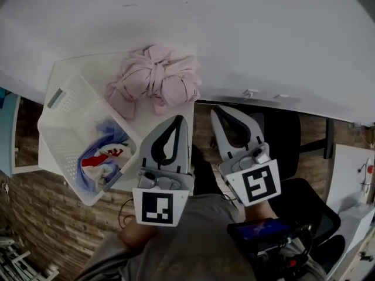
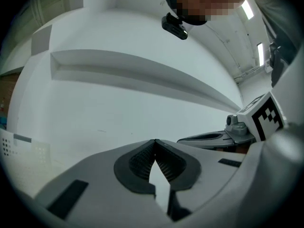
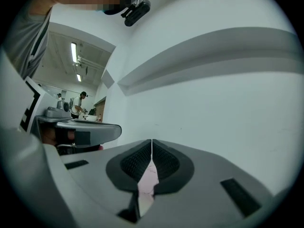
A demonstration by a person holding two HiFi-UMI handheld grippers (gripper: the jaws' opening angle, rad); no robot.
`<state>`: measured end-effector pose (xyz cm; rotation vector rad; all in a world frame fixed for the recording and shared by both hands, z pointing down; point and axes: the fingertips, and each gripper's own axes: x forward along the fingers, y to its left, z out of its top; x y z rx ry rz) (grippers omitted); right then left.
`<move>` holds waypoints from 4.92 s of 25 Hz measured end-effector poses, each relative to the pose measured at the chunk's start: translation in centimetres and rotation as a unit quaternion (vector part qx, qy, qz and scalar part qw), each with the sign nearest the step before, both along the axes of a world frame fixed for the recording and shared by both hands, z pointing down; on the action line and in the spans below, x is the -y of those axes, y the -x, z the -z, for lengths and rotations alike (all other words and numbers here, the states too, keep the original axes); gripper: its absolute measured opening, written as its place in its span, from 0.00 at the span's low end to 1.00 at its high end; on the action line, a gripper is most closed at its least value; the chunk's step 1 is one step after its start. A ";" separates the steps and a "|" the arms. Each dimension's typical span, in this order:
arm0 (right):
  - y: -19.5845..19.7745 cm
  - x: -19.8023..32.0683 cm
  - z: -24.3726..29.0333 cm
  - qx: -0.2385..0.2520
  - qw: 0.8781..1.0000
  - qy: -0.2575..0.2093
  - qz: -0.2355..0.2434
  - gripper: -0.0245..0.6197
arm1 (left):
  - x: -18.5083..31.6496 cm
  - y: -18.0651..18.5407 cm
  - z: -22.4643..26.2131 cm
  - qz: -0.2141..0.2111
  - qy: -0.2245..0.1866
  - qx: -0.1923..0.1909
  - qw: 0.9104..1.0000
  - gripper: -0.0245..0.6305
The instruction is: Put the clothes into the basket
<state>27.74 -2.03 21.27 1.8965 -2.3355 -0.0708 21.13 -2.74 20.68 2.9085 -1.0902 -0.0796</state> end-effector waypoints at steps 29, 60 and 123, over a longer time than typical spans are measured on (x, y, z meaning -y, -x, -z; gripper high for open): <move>2.5 17.1 -24.3 0.013 0.962 0.194 0.190 0.73 | 13.6 1.7 -15.2 0.224 0.111 0.052 0.967 0.05; -3.3 12.5 -24.5 0.044 0.963 0.195 0.178 0.27 | 13.5 0.7 -17.6 0.231 0.111 0.077 0.963 0.15; 14.9 4.1 6.9 -0.030 0.961 -0.045 0.272 0.27 | 4.8 17.7 10.2 0.253 -0.044 0.054 0.965 0.16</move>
